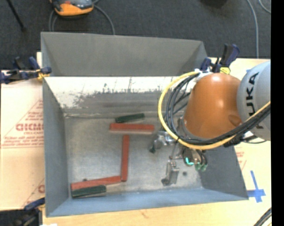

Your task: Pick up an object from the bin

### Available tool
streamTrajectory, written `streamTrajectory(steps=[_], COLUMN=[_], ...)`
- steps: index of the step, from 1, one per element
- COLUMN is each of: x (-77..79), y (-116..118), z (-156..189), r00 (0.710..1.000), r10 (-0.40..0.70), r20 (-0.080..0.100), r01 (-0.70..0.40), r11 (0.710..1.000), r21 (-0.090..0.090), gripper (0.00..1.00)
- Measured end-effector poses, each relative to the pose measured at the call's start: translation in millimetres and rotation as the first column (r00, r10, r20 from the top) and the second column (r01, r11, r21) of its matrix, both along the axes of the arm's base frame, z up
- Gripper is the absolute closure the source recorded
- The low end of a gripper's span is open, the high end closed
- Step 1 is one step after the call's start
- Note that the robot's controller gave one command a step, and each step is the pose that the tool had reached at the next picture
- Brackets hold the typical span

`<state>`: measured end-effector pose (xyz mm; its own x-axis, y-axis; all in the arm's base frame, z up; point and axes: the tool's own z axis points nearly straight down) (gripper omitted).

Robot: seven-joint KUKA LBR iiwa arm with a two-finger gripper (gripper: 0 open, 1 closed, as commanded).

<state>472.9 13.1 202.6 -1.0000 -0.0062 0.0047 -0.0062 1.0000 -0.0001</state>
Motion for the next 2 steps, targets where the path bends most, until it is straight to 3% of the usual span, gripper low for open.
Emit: streamTrajectory(steps=[1, 2], x=[1.7, 3.7], y=[0.1, 28.5], z=[3.4, -132.6], r00=[1.000, 0.991], r10=[0.000, 0.135], r20=[0.008, 0.006], r01=[0.000, -0.135], r11=[1.000, 0.991], r21=[0.000, 0.000], gripper=[0.00, 1.00])
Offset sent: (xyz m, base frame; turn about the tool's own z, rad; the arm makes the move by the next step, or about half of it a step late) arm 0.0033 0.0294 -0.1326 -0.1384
